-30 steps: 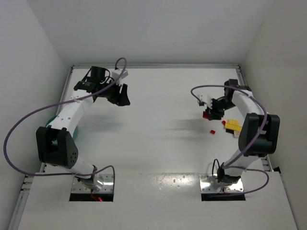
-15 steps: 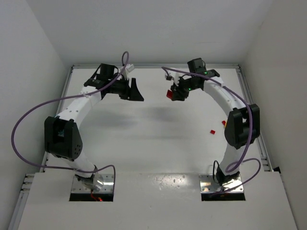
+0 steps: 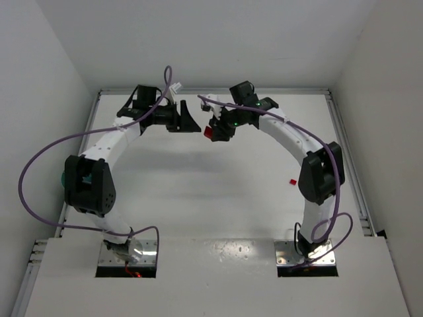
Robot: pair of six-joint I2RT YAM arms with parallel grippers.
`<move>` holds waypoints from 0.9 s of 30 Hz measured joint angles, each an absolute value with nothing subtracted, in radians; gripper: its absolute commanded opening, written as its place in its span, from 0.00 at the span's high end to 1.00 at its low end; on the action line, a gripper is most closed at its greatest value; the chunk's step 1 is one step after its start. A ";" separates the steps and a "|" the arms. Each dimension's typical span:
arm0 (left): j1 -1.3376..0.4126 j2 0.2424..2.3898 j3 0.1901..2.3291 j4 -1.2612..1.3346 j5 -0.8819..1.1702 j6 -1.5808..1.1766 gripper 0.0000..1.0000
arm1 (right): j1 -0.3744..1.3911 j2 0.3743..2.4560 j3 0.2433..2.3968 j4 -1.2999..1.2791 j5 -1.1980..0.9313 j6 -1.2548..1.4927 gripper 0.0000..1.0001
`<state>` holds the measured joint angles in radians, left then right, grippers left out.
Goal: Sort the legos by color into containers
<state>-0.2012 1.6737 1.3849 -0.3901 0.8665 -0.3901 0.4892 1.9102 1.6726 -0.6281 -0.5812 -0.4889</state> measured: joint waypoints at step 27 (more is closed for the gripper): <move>-0.201 1.730 1.337 -0.264 0.968 -0.509 0.72 | 0.573 1.915 1.676 -0.555 -0.484 -0.407 0.81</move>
<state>-0.2012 1.7302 1.3373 -0.2642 0.9676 -0.5095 0.5728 1.9148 1.6764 -0.5549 -0.4839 -0.4068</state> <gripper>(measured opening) 0.342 0.362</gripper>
